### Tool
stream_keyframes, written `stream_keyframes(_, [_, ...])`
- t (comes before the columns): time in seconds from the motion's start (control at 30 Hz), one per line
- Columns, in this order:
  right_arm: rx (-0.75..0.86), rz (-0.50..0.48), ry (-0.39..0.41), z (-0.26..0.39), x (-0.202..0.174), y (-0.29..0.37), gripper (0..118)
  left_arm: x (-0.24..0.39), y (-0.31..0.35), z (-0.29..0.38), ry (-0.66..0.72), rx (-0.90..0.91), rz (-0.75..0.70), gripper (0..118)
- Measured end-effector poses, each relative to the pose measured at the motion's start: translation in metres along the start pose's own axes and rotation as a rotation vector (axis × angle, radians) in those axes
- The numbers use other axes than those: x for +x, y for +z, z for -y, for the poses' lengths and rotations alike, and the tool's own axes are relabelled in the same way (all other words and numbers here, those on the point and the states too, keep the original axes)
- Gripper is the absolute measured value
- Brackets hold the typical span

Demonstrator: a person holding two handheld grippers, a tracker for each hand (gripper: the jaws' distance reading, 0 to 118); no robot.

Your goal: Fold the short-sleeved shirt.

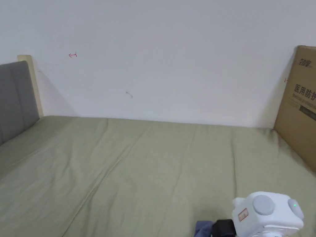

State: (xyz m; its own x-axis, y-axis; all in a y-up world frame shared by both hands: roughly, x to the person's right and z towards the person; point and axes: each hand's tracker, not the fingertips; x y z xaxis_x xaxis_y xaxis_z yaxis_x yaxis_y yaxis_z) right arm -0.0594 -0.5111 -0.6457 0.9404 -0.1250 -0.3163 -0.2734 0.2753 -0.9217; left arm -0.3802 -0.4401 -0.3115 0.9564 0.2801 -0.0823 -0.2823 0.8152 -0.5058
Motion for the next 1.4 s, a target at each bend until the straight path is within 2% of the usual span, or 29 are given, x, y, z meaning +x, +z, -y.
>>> stream_keyframes(0.07, [-0.124, -0.081, -0.041, 0.004, 0.002, -0.014, 97, -0.008, 0.001, 0.002, 0.027, -0.011, 0.003, 7])
stream_keyframes(0.1, [-0.066, -0.052, -0.025, 0.014, -0.003, -0.008, 93, -0.012, 0.0, 0.002, 0.033, -0.025, 0.001, 7])
stream_keyframes(0.13, [0.006, -0.03, 0.049, 0.019, -0.006, 0.006, 89, -0.016, 0.001, 0.002, 0.033, -0.033, -0.002, 7])
stream_keyframes(0.17, [0.018, -0.066, 0.095, 0.021, -0.006, 0.014, 66, -0.02, 0.002, 0.002, 0.032, -0.04, -0.002, 7])
stream_keyframes(0.2, [0.02, -0.09, 0.13, 0.023, -0.003, 0.023, 34, -0.024, 0.002, 0.0, 0.03, -0.052, -0.003, 7])
stream_keyframes(0.23, [0.031, -0.112, 0.129, 0.03, -0.003, 0.037, 3, -0.028, 0.003, -0.003, 0.03, -0.066, -0.002, 7])
stream_keyframes(0.33, [0.14, -0.215, 0.025, 0.042, 0.015, 0.086, 3, -0.036, 0.01, -0.015, 0.019, -0.078, -0.012, 7])
stream_keyframes(0.47, [0.34, -0.173, 0.013, 0.058, 0.039, 0.168, 3, -0.042, 0.037, -0.056, 0.01, -0.03, -0.023, 7])
stream_keyframes(0.53, [0.41, -0.19, -0.031, 0.068, 0.049, 0.216, 3, -0.04, 0.055, -0.081, 0.012, 0.05, -0.047, 7])
stream_keyframes(0.6, [0.465, -0.191, -0.042, 0.073, 0.06, 0.256, 3, -0.034, 0.07, -0.108, 0.01, 0.085, -0.021, 7])
stream_keyframes(0.83, [0.626, -0.137, -0.022, 0.075, 0.061, 0.377, 3, 0.008, 0.101, -0.212, -0.015, 0.167, 0.039, 7])
stream_keyframes(1.0, [0.757, -0.062, -0.005, 0.048, 0.058, 0.436, 3, 0.043, 0.103, -0.28, -0.104, 0.23, 0.048, 7])
stream_keyframes(1.17, [0.884, -0.037, -0.042, 0.001, 0.065, 0.475, 3, 0.059, 0.08, -0.349, -0.055, 0.263, 0.072, 7])
stream_keyframes(1.3, [0.971, 0.005, -0.04, -0.041, 0.071, 0.495, 3, 0.067, 0.054, -0.39, -0.017, 0.289, 0.063, 7])
stream_keyframes(1.4, [1.022, 0.079, -0.038, -0.074, 0.072, 0.502, 3, 0.074, 0.024, -0.413, -0.018, 0.303, 0.072, 7])
